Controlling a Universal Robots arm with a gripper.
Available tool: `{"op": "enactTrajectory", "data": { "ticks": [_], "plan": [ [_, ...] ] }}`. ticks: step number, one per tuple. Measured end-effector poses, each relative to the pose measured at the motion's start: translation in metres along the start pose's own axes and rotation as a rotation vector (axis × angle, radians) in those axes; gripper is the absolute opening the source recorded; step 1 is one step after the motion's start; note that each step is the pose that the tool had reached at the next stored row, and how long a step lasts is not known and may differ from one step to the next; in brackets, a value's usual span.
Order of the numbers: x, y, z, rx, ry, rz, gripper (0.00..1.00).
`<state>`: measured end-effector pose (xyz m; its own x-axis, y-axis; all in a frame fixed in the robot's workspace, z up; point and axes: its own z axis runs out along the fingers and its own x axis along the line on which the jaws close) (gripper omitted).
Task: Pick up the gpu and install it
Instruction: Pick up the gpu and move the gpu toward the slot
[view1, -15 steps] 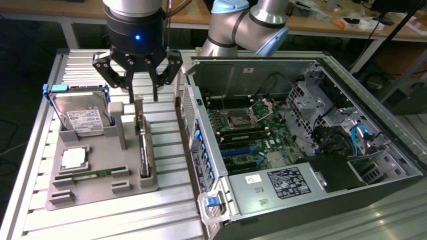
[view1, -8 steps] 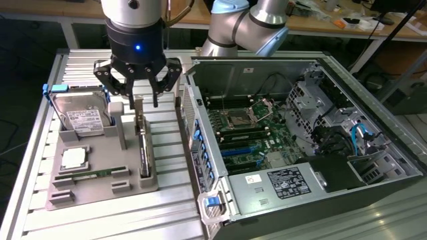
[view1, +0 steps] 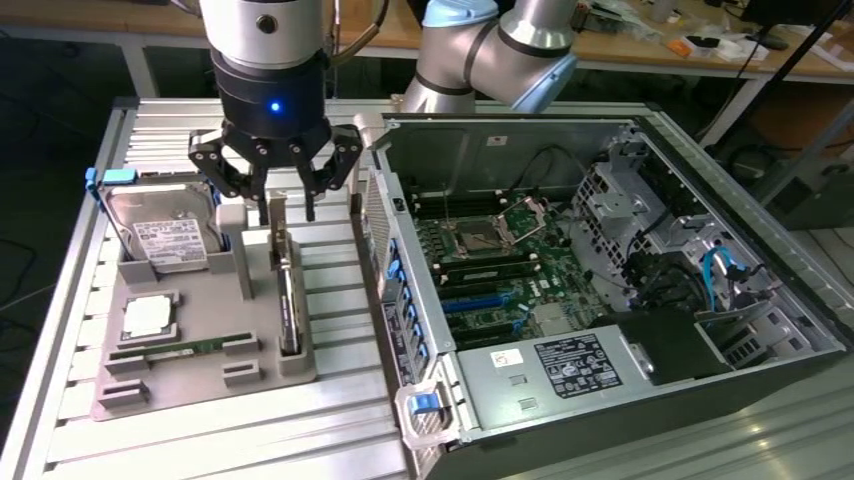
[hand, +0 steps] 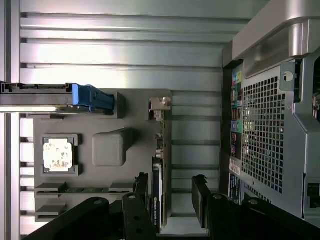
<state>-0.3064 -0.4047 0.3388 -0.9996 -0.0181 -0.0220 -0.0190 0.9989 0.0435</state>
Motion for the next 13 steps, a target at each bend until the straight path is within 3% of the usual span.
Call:
{"op": "enactTrajectory", "data": {
  "ticks": [13],
  "plan": [
    [0.0001, -0.0011, 0.0034, -0.0001, -0.0002, 0.0, 0.48]
  ]
}}
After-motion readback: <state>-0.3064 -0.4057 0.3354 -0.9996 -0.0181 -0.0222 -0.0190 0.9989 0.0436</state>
